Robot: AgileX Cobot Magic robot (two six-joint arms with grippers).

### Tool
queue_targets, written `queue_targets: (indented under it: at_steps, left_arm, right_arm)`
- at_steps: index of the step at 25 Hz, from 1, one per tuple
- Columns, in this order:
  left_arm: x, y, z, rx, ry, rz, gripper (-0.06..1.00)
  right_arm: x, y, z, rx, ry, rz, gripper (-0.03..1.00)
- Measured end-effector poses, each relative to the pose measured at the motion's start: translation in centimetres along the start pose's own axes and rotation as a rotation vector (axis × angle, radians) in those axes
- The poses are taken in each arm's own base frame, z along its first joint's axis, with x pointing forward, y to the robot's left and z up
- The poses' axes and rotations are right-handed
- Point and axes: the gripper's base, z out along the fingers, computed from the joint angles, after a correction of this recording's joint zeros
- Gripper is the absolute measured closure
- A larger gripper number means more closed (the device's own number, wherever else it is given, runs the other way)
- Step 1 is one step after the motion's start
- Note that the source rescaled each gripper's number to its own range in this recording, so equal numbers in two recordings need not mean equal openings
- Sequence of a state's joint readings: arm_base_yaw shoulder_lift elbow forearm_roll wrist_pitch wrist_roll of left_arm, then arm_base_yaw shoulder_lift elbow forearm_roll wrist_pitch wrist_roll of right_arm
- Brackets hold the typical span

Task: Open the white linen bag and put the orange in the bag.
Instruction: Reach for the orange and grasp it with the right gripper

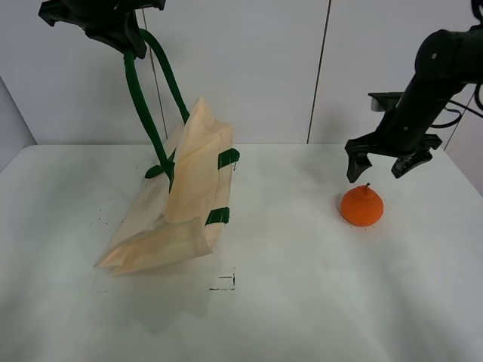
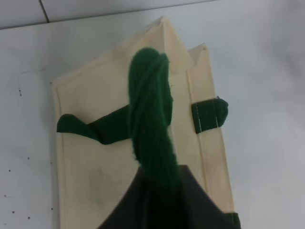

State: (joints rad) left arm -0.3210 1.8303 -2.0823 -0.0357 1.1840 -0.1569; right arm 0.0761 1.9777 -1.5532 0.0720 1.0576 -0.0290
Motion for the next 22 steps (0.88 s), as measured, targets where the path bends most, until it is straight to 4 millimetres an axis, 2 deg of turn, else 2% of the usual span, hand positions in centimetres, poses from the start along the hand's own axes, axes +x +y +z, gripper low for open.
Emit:
queue_targets:
  at_steps: [5, 11, 20, 22]
  left_arm:
    - [0.0, 0.0, 0.0, 0.000, 0.000, 0.000, 0.94]
    - [0.0, 0.0, 0.0, 0.000, 0.000, 0.000, 0.94]
    - [0.0, 0.0, 0.0, 0.000, 0.000, 0.000, 0.94]
    - [0.0, 0.0, 0.0, 0.000, 0.000, 0.000, 0.94]
  right_arm:
    - [-0.6, -0.5, 4.0, 0.025, 0.051, 0.031, -0.03]
    - [-0.7, -0.8, 7.8, 0.041, 0.094, 0.027, -0.03]
    - [-0.5, -1.2, 9.7, 0.064, 0.125, 0.018, -0.03]
    - [-0.6, -1.2, 9.8, 0.069, 0.125, 0.014, 0.08]
